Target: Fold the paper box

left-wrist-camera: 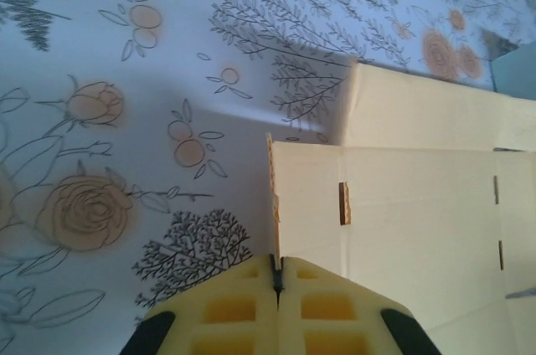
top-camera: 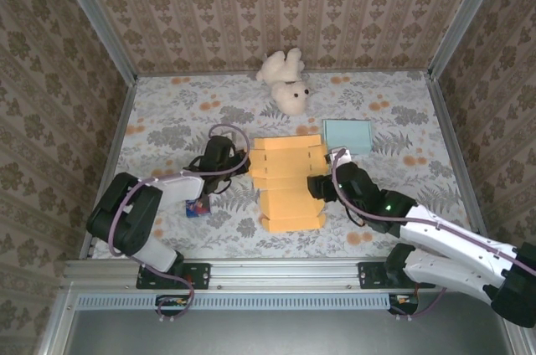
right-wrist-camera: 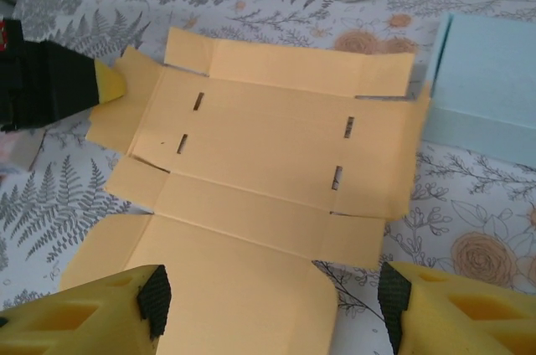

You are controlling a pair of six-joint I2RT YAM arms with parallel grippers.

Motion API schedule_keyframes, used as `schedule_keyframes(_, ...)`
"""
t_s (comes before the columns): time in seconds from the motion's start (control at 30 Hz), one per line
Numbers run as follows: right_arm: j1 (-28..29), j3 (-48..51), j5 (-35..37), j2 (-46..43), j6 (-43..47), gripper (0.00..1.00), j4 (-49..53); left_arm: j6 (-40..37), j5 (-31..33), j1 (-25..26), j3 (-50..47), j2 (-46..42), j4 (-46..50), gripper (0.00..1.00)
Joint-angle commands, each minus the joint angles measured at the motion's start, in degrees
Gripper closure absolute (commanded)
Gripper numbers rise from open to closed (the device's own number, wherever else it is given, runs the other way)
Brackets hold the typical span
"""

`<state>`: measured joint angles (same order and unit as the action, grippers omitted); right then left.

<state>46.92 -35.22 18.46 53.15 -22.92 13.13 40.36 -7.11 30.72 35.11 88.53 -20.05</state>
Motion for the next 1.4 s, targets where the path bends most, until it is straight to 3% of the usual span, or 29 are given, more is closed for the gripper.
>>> schedule_keyframes(0.0, 0.3, -2.2, -4.4, 2.2, 6.6, 0.31, -4.4, -2.6, -6.3, -0.7, -2.5, -1.2, -9.9, 1.00)
schedule_keyframes(0.17, 0.0, -8.9, -9.5, 8.3, 23.0, 0.29, -3.0, -7.3, -10.7, -0.8, -6.6, -6.8, -19.2, 1.00)
schedule_keyframes(0.43, -2.1, -28.8, -21.2, 18.8, 53.8, 0.34, 20.0, -15.2, -10.7, -0.3, -12.1, -17.4, -21.4, 1.00)
schedule_keyframes(0.67, -6.8, -40.7, -25.0, 29.2, 68.7, 0.35, 33.1, -21.9, -8.2, 0.5, -20.3, -28.6, -27.0, 1.00)
schedule_keyframes(0.83, -8.6, -48.2, -24.0, 34.4, 71.3, 0.42, 37.9, -23.4, -4.4, 1.7, -22.2, -31.9, -26.6, 1.00)
schedule_keyframes(1.1, -13.1, -59.7, -24.2, 42.1, 75.3, 0.44, 51.9, -25.0, -3.2, 3.2, -22.6, -31.4, -27.5, 1.00)
schedule_keyframes(1.37, -16.2, -68.4, -25.3, 47.9, 76.8, 0.53, 59.4, -25.4, -2.6, 4.1, -22.9, -32.4, -27.4, 1.00)
